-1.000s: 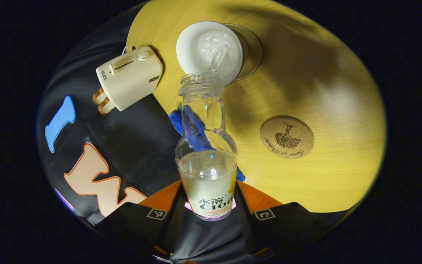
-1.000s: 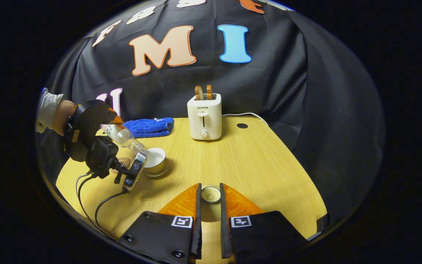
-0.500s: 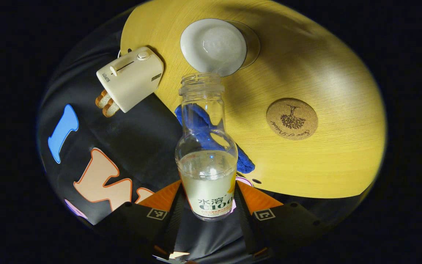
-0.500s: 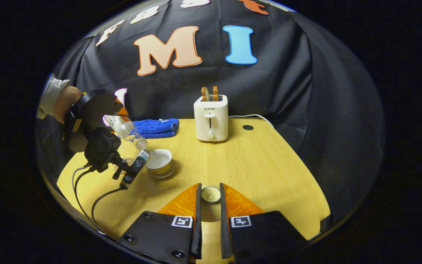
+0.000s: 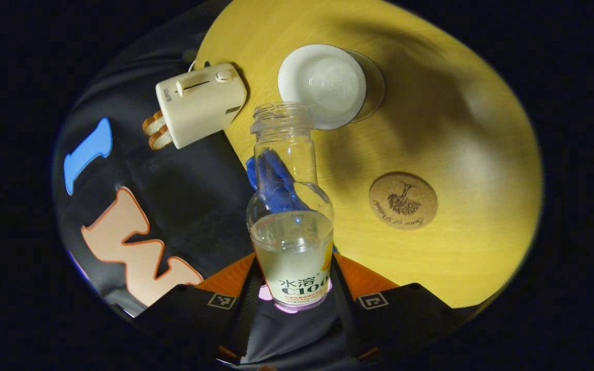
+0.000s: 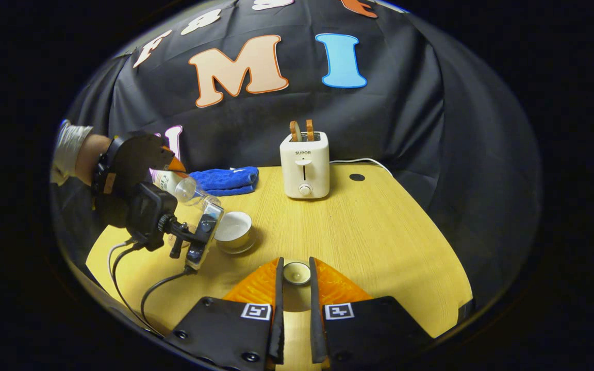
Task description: Open the teacup lid with one hand, grasp the water bottle and pour water into the teacup with the other hand; after pouring, place the water bottle on the coaster and then close the teacup lid.
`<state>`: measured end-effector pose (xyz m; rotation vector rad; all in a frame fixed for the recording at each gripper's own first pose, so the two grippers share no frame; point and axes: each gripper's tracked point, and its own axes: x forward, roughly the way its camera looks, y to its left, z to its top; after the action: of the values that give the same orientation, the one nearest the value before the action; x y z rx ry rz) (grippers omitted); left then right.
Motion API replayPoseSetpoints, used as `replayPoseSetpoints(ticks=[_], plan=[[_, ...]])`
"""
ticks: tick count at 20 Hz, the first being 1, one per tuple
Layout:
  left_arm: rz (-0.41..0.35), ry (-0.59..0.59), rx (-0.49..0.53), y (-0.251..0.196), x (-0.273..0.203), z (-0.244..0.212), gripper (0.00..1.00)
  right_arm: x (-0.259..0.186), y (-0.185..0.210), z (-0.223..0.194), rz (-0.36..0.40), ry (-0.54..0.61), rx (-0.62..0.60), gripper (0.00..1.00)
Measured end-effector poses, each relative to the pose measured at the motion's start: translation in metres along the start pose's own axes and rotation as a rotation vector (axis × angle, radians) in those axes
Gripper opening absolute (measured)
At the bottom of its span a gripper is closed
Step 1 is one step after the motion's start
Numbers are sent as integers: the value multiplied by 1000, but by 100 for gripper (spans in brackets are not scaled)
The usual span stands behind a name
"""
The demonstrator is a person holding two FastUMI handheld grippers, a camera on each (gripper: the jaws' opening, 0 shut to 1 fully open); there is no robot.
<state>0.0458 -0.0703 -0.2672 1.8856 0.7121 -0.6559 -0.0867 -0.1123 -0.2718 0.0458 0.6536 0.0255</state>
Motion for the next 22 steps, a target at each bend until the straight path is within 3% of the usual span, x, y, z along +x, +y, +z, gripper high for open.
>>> replayPoseSetpoints(ticks=[5,8,18,22], plan=[[-54,-76,-324,-34,4,2,70,4,11,11,18,-1,13,23],[-17,-129,-531,-35,8,3,69,7,16,14,18,13,7,24],[-16,-377,-1233,-44,12,36,69,6,34,20,0,52,-86,22],[-8,-466,-1452,-40,9,36,70,4,40,22,-16,69,-115,23]])
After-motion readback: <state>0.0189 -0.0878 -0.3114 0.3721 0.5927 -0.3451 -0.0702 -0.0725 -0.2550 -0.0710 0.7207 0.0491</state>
